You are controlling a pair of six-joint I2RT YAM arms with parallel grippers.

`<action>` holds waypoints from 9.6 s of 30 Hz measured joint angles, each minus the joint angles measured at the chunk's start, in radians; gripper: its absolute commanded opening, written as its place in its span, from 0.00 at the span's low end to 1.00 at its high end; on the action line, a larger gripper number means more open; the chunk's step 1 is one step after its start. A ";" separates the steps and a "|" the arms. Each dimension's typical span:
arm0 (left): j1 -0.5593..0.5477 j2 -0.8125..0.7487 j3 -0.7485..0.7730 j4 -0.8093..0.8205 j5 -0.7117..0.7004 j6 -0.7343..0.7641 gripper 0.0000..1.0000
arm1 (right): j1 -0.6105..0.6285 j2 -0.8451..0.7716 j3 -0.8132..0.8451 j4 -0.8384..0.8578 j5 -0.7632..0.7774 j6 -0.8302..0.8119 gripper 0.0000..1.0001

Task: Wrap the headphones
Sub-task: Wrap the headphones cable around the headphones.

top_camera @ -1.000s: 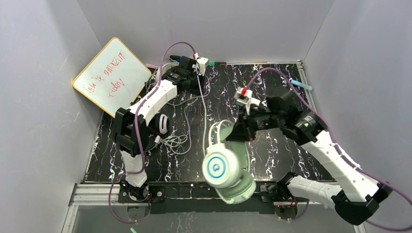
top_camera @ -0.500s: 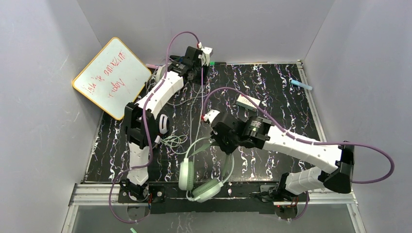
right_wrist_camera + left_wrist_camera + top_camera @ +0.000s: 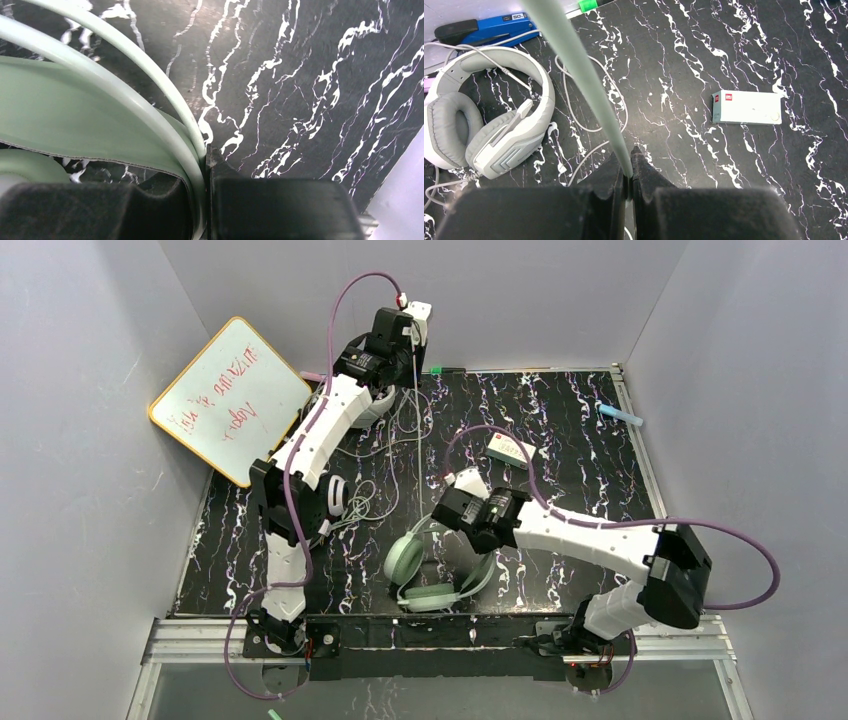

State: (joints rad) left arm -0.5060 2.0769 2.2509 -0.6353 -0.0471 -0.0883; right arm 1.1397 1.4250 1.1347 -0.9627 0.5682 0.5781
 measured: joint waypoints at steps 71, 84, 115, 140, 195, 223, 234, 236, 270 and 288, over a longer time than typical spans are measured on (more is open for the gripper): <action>-0.230 -0.633 -1.126 0.416 0.066 -0.210 0.00 | -0.782 0.435 0.868 -0.300 -0.505 0.350 0.01; -0.251 -0.624 -1.157 0.569 -0.201 -0.392 0.00 | -0.864 0.163 0.566 -0.147 -0.587 0.479 0.01; -0.607 -0.507 -0.962 0.675 -1.150 -0.249 0.00 | -0.851 0.143 0.391 0.075 -0.618 0.632 0.01; -0.579 -0.378 -1.169 2.057 -1.495 1.194 0.00 | -0.874 0.125 0.431 0.104 -0.598 0.678 0.01; -0.388 -0.816 -1.398 0.676 -0.597 -0.105 0.00 | -0.943 0.094 0.663 -0.024 -0.561 0.382 0.01; -0.218 -0.601 -1.347 0.476 0.021 -0.270 0.00 | -0.996 -0.103 0.712 0.070 -0.930 0.128 0.01; -0.183 -0.565 -1.257 0.465 0.165 -0.244 0.01 | -0.996 -0.232 0.387 0.224 -1.265 0.051 0.01; -0.174 -0.562 -1.245 0.463 0.181 -0.241 0.00 | -0.994 -0.244 0.340 0.256 -1.308 0.042 0.01; 0.025 -0.715 -1.214 0.581 0.442 -0.039 0.01 | -0.618 -0.272 0.040 0.214 -1.279 -0.525 0.01; 0.028 -0.566 -1.104 0.451 0.173 -0.099 0.00 | -0.614 -0.314 0.120 0.406 -1.425 -0.341 0.01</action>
State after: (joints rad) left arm -0.4778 1.5108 1.1473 -0.1841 0.1257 -0.1875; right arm 0.5259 1.1107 1.2549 -0.5571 -0.8566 0.2371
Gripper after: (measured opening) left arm 0.029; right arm 0.087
